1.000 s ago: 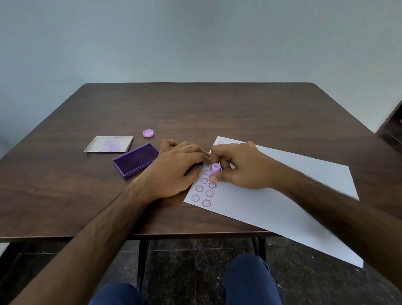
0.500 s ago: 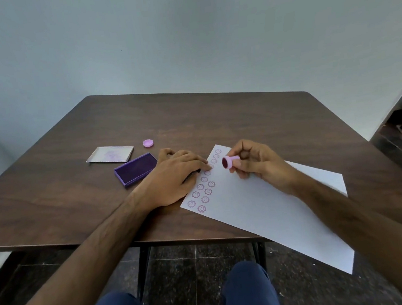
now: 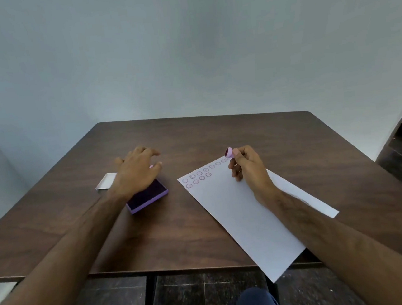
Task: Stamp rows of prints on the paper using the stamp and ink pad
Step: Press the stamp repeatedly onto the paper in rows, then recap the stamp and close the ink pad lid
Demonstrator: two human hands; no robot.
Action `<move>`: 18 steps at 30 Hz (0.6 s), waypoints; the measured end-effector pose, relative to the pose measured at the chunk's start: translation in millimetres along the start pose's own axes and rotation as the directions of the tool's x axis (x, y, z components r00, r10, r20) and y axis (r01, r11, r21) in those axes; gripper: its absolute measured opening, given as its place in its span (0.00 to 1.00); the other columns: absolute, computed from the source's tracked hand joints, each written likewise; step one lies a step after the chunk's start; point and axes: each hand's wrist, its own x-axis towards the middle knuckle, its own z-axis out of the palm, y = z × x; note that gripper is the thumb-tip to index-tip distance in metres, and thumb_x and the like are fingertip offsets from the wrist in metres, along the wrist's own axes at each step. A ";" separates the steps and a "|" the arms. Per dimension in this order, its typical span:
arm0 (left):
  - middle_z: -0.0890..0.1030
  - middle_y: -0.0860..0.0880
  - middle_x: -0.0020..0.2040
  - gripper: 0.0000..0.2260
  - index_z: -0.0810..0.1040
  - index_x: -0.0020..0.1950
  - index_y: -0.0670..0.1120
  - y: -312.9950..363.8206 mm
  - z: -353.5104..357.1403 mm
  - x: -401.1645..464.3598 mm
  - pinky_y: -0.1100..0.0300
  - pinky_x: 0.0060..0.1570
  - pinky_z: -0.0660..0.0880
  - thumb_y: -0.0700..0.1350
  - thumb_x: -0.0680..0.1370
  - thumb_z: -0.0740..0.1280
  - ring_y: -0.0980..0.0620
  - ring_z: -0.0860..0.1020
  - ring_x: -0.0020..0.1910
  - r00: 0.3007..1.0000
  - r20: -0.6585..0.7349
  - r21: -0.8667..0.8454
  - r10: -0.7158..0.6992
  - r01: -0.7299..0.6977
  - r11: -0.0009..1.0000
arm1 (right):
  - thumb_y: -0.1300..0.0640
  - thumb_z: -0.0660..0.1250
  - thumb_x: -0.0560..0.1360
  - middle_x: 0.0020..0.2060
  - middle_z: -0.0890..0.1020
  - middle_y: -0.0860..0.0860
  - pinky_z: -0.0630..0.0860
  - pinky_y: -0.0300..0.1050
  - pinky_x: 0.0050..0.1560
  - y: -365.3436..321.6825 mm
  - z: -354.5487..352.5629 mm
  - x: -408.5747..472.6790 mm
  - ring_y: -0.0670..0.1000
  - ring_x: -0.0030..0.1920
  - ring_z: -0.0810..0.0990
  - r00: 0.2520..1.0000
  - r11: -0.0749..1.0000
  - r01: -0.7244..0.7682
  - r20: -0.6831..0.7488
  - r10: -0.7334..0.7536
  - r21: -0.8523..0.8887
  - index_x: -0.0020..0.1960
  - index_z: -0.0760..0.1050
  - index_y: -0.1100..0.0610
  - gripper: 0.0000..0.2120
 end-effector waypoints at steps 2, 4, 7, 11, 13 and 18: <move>0.73 0.47 0.70 0.19 0.73 0.70 0.53 -4.1 -0.4 8.2 0.41 0.68 0.59 0.57 0.80 0.61 0.45 0.71 0.69 0.995 0.094 0.054 -0.036 0.031 0.998 | 0.52 0.58 0.84 0.36 0.79 0.52 0.70 0.40 0.32 0.6 3.0 6.7 0.48 0.31 0.75 0.999 0.998 -0.017 -0.043 0.020 0.054 0.48 0.73 0.56 0.11; 0.74 0.47 0.69 0.22 0.72 0.71 0.53 -4.2 1.8 13.0 0.41 0.67 0.60 0.59 0.80 0.61 0.45 0.71 0.68 0.989 0.146 0.077 -0.037 0.026 0.997 | 0.53 0.57 0.84 0.35 0.79 0.52 0.70 0.40 0.31 1.4 5.0 11.5 0.48 0.30 0.74 0.997 0.994 -0.041 -0.063 0.047 0.098 0.47 0.73 0.56 0.11; 0.75 0.47 0.67 0.25 0.71 0.72 0.52 -3.6 3.3 21.1 0.41 0.66 0.61 0.61 0.78 0.62 0.46 0.73 0.66 0.988 0.151 0.124 -0.027 0.008 0.992 | 0.53 0.57 0.84 0.32 0.78 0.52 0.69 0.41 0.30 -0.1 4.2 15.3 0.49 0.28 0.72 0.996 0.977 -0.065 -0.048 0.076 0.204 0.47 0.74 0.58 0.12; 0.76 0.47 0.63 0.25 0.74 0.68 0.51 -6.0 4.1 30.9 0.42 0.65 0.63 0.62 0.76 0.66 0.47 0.74 0.63 0.985 0.171 0.138 -0.021 -0.003 0.990 | 0.55 0.59 0.84 0.31 0.77 0.53 0.68 0.41 0.29 -0.4 -2.7 19.6 0.49 0.29 0.71 0.990 0.883 -0.104 -0.042 0.138 0.459 0.50 0.75 0.60 0.10; 0.79 0.49 0.59 0.22 0.77 0.64 0.51 -8.5 4.8 33.9 0.45 0.62 0.65 0.61 0.75 0.70 0.49 0.75 0.60 0.985 0.174 0.072 -0.021 0.008 0.997 | 0.55 0.60 0.83 0.32 0.76 0.53 0.69 0.40 0.28 0.6 -4.9 20.9 0.49 0.30 0.71 0.987 0.839 -0.113 -0.040 0.158 0.533 0.51 0.75 0.60 0.10; 0.84 0.52 0.48 0.08 0.84 0.50 0.51 -10.4 3.8 38.4 0.57 0.46 0.73 0.51 0.73 0.76 0.55 0.79 0.47 0.980 0.197 -0.067 0.026 -0.012 0.998 | 0.55 0.60 0.83 0.31 0.76 0.53 0.69 0.39 0.29 2.2 -5.4 22.0 0.49 0.30 0.71 0.989 0.827 -0.110 -0.026 0.149 0.552 0.52 0.75 0.61 0.10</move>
